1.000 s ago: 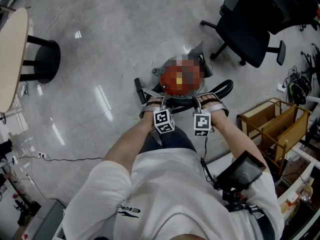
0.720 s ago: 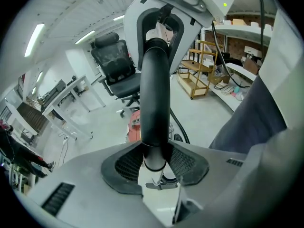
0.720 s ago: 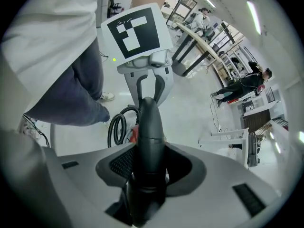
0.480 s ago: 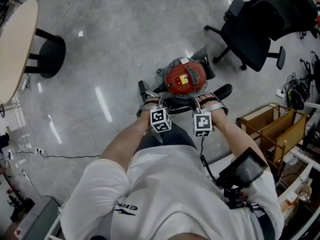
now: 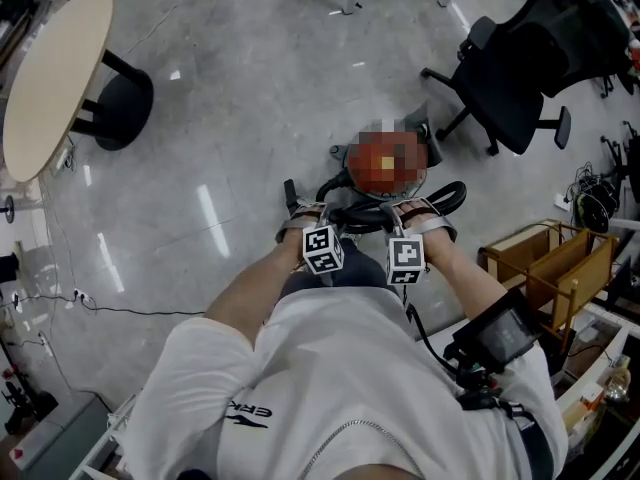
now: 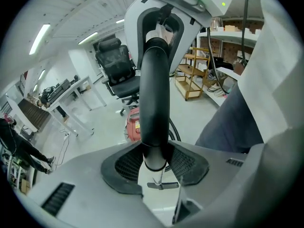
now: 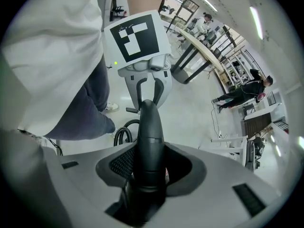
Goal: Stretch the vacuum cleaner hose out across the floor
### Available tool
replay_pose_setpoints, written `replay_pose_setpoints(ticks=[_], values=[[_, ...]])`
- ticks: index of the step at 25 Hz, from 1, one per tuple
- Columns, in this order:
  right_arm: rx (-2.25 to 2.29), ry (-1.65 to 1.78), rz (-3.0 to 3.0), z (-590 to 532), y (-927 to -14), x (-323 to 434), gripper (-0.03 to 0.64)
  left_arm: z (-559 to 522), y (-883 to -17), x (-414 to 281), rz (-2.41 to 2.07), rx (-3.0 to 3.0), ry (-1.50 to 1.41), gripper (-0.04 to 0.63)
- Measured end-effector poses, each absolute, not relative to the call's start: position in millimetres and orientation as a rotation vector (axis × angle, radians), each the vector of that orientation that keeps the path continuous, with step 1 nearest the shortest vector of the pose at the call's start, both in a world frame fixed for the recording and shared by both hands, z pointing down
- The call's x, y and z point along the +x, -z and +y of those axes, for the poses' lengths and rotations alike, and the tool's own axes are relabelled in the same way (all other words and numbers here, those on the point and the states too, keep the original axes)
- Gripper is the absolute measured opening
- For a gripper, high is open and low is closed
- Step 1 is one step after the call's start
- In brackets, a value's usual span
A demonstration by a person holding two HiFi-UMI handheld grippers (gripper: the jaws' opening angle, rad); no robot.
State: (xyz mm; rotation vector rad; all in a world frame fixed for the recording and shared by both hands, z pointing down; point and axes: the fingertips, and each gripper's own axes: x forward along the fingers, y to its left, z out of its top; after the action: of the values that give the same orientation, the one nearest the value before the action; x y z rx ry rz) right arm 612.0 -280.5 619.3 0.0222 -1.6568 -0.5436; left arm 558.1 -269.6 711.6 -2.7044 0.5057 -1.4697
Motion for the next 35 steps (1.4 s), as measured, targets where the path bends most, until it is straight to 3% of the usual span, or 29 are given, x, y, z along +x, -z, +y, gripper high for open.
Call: replay_pose_setpoints(ticks=[15,35], values=[[0.054,0.545,-1.704,-160,-605,509,0.166,-153,-696,452,0.558,-2.659,1.514,0.144],[-0.145,0.566,-1.868,-8,-626,425,0.167,9,-717,364,0.888,-2.647,1.776,0.144]])
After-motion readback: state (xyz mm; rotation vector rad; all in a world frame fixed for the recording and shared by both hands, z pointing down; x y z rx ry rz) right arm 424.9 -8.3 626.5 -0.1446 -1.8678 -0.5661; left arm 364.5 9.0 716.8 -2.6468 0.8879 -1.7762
